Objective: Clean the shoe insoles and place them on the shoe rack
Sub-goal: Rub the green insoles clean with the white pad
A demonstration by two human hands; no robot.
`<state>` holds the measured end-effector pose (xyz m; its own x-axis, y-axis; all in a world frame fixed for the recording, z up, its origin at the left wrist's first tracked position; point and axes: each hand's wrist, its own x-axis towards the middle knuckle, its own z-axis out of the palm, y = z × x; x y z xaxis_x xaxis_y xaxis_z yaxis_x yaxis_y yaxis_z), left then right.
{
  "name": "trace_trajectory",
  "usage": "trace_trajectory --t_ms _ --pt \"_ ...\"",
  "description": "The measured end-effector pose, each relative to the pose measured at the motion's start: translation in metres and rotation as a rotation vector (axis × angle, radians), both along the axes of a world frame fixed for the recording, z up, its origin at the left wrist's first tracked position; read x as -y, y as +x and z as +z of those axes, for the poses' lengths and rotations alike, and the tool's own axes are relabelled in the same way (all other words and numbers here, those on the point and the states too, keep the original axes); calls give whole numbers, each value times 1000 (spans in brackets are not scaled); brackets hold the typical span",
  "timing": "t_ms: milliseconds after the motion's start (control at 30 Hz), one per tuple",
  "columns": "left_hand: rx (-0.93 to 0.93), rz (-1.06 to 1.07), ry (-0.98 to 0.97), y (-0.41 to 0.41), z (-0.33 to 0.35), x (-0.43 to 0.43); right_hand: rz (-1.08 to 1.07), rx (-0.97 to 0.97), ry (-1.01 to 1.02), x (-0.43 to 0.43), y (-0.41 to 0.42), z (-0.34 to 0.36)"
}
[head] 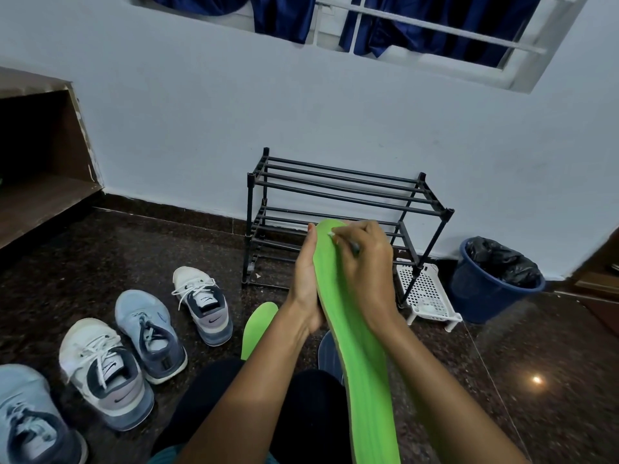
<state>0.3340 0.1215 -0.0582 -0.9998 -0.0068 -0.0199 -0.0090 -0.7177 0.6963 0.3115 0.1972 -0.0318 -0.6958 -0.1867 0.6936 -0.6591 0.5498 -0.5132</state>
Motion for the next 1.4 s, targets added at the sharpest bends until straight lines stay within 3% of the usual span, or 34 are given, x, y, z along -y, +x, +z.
trace_trajectory --t_ms 300,600,1400 --pt "-10 42 -22 0 1 -3 105 68 25 0 -1 -4" --pt "-23 -33 -43 1 4 -5 23 -24 0 -7 -13 9" --pt "-15 -26 8 -2 -3 -2 10 -48 30 -3 -3 -2"
